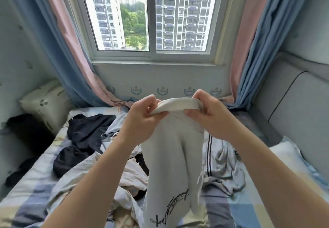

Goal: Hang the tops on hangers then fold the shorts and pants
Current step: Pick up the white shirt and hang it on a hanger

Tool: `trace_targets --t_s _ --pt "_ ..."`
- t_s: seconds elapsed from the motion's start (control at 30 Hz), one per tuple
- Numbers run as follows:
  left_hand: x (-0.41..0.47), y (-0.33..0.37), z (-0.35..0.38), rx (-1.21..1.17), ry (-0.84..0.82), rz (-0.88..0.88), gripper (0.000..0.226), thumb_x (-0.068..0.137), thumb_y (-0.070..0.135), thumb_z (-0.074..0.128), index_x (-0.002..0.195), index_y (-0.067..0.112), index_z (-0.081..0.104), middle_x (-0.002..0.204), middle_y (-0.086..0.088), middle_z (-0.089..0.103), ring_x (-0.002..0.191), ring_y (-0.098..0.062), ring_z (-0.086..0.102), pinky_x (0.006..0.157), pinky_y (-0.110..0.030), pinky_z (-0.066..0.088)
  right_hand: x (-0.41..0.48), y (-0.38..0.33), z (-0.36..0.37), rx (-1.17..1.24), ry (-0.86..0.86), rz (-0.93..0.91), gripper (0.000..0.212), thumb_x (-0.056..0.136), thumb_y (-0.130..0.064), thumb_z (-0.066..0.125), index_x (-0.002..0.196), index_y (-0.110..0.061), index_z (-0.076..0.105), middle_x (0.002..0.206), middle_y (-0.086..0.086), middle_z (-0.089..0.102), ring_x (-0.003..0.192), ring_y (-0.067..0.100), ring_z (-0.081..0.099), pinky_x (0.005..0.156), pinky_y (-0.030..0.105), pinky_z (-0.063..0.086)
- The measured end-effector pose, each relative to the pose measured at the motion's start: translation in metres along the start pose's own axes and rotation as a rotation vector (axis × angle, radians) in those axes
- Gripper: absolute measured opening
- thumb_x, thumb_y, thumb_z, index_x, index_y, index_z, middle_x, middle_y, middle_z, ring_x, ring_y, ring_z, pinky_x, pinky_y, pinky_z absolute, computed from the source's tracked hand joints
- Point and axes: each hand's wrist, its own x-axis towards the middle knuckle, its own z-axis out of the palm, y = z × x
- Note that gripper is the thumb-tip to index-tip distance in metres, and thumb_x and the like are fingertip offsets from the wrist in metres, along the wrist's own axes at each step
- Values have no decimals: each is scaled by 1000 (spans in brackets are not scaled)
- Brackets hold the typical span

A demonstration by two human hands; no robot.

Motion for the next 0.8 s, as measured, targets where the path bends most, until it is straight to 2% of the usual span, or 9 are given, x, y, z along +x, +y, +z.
trace_targets --t_s 0.1,0.23,0.33,0.43,0.5,0.57,0.63,0.7,0.8 --pt "-2 -8 -4 50 155 37 53 82 -14 60 64 17 22 59 0 23 59 -13 21 53 -29 19 -8 19 22 53 15 86 27 90 -19 74 88 -15 47 53 -12 47 47 4 32 45 17 28" --pt "-11 -11 -7 18 202 54 48 78 -22 48 64 15 20 61 -22 28 64 -34 23 54 -30 19 -32 56 46 43 -126 243 21 84 -21 80 92 -15 61 69 0 62 61 10 52 58 28 45" --pt "-15 -13 -9 44 243 55 50 77 -22 48 64 18 20 63 -25 36 66 -35 26 56 -28 23 -54 93 66 -124 -136 389 7 88 -15 71 91 -10 70 83 3 70 78 18 64 72 37 51" --pt "-17 -20 -15 89 252 68 48 75 -17 52 64 19 23 70 -26 39 70 -34 36 64 -34 29 -75 126 80 -216 -113 572 14 90 -13 66 96 -2 72 92 10 71 89 29 66 73 35 50" --pt "-21 -28 -17 119 238 64 45 74 -14 54 64 18 25 71 -25 41 73 -36 40 67 -37 30 -87 138 86 -241 -92 636 18 92 -16 65 102 -2 72 99 10 69 93 29 65 72 31 46" --pt "-24 -41 -17 153 247 32 45 75 -13 55 63 18 25 64 -9 35 65 -25 33 62 -32 29 -91 142 85 -285 -67 636 18 95 -22 64 102 -7 71 102 7 67 95 27 62 78 31 47" --pt "-27 -55 -20 202 288 -37 48 78 -10 60 62 19 26 58 12 30 56 -9 27 54 -23 27 -89 137 77 -266 -40 597 16 96 -24 64 86 -11 67 91 8 66 87 27 60 75 36 46" --pt "-29 -68 -24 218 321 -137 46 84 -1 66 62 19 31 55 14 34 49 -4 28 48 -18 28 -84 125 68 -193 -64 542 24 96 -23 65 77 -8 63 79 15 64 73 23 55 66 35 41" --pt "-33 -78 -25 210 320 -234 31 90 9 70 71 14 46 75 6 63 55 -2 50 55 -21 41 -75 99 61 -92 -165 462 22 95 -20 66 79 -5 67 75 16 65 66 17 54 62 33 41"
